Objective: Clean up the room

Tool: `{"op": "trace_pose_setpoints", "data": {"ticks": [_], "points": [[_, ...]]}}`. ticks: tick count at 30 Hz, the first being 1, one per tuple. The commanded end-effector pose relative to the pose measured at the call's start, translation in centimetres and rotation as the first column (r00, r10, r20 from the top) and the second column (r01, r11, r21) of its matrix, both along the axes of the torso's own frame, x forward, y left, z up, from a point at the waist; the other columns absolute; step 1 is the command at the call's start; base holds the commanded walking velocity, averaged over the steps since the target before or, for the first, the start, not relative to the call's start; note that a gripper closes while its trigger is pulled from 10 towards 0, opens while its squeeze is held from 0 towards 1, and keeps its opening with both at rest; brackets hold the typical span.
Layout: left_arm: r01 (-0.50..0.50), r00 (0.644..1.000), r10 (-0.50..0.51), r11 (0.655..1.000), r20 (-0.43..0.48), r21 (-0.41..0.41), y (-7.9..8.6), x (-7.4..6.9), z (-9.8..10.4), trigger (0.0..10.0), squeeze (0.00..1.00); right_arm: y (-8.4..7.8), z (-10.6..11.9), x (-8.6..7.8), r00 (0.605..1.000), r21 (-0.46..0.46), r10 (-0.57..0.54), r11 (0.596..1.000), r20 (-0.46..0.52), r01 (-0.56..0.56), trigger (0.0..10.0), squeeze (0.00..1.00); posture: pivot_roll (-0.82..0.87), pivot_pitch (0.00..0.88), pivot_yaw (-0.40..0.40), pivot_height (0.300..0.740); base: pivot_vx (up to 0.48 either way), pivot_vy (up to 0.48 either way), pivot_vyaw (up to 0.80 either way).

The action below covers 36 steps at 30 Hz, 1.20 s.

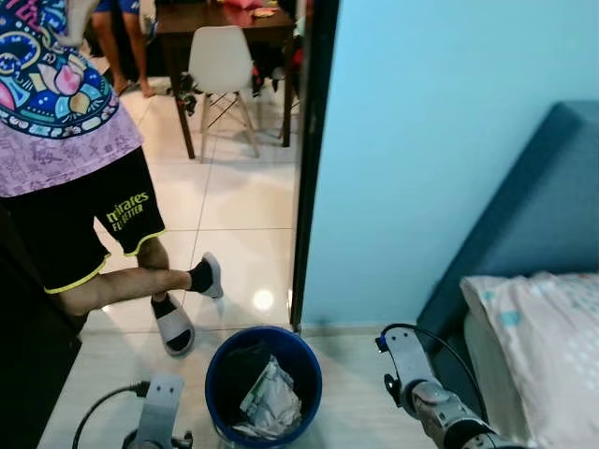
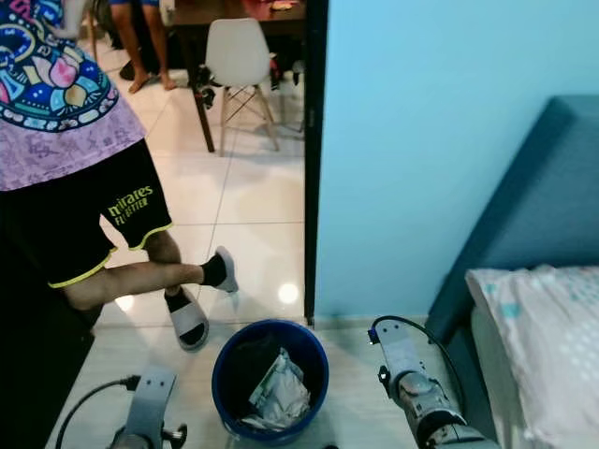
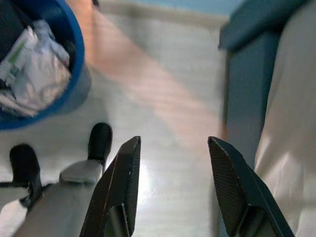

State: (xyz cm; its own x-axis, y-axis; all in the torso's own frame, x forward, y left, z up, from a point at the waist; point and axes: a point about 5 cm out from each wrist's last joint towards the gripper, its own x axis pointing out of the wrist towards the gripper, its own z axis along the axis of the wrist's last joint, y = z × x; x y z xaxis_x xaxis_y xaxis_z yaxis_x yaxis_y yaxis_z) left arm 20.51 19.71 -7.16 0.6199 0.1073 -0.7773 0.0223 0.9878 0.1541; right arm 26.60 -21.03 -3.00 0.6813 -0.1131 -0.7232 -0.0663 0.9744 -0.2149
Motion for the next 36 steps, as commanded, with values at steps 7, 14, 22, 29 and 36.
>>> {"op": "trace_pose_setpoints", "data": {"ticks": [7,14,22,29,36], "points": [[0.007,0.996,-0.008,1.000,-0.084,-0.012,-0.1,-2.0,-1.1,10.0,0.00,-0.1,-0.1,-0.1,0.999,0.030,-0.051,0.998,0.001,0.051,10.0,0.00,-0.10,0.072,0.006,0.740,-0.402,0.000,-0.39],[0.004,0.994,-0.006,1.000,-0.111,-0.013,-0.1,-2.7,-1.5,10.0,0.00,0.2,0.5,0.6,0.999,0.030,-0.041,0.999,0.019,0.040,10.0,0.00,-0.10,0.067,0.003,0.740,-0.403,0.000,-0.68],[0.032,0.993,-0.033,0.999,-0.117,-0.013,-0.3,-2.8,-1.5,10.0,0.00,0.1,0.6,0.8,0.998,0.026,-0.047,0.999,0.030,0.046,10.0,0.00,-0.11,0.070,0.006,0.740,-0.402,0.000,-0.69],[0.035,0.993,-0.036,0.999,-0.116,-0.013,-0.2,-2.8,-1.5,10.0,0.00,0.1,0.6,0.8,0.999,0.019,-0.045,0.999,0.030,0.044,10.0,0.00,-0.11,0.076,0.005,0.740,-0.402,0.000,-0.70],[0.030,0.993,-0.032,0.999,-0.113,-0.015,-0.2,-2.7,-1.5,10.0,0.00,0.3,0.7,1.0,0.999,0.008,-0.029,1.000,0.032,0.029,10.0,0.00,-0.12,0.076,-0.001,0.740,-0.401,0.000,-0.71]]}}
